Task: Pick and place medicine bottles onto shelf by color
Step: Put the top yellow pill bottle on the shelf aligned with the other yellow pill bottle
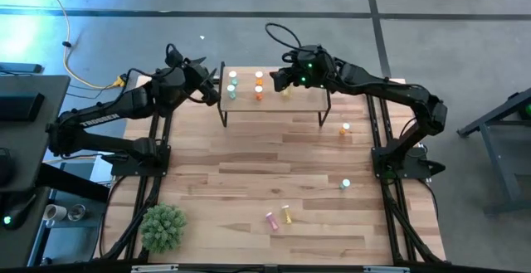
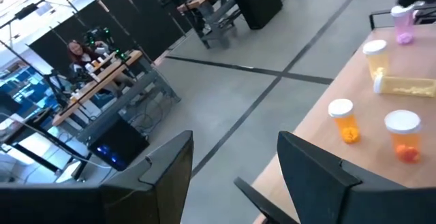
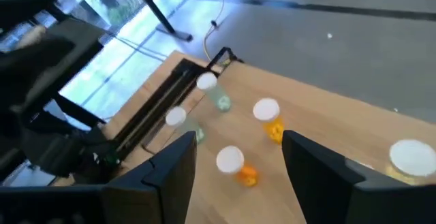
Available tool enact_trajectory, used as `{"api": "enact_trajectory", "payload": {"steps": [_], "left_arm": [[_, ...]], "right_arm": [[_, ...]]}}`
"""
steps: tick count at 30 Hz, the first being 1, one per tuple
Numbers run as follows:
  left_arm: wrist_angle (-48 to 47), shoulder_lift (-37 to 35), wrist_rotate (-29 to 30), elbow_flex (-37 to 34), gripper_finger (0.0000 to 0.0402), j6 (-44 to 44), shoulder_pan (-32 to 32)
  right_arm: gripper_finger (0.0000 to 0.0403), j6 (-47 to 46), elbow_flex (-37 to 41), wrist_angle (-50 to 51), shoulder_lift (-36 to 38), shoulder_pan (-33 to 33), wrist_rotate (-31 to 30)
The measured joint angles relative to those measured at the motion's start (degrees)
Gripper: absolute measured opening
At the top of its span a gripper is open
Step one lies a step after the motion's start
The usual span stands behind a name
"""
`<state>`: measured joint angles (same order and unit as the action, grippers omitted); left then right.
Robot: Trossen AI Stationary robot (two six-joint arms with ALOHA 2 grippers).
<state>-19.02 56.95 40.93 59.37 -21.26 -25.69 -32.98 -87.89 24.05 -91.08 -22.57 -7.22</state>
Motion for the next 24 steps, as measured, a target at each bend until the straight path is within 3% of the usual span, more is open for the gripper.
{"api": "enact_trajectory", "payload": {"steps": [6, 10, 18, 24], "left_arm": [[-0.7, 0.0, -0.2, 1.4, 0.0202, 0.0, -2.2], [-1.2, 0.0, -2.5, 1.4, 0.0202, 0.1, -3.6], [-2.4, 0.0, -3.5, 1.4, 0.0202, 0.8, -5.1], [-3.7, 0.0, -3.9, 1.4, 0.0202, 1.8, -5.1]], "right_arm": [[0.0206, 3.3, -9.3, 11.6, -1.3, 0.0, -3.4], [0.0206, -0.3, -13.6, 21.7, -3.6, 0.0, -5.7], [0.0206, -8.9, -14.5, 29.7, -8.1, 0.2, -4.5], [0.0206, -9.5, -14.5, 30.1, -10.9, 0.2, -4.6]]}}
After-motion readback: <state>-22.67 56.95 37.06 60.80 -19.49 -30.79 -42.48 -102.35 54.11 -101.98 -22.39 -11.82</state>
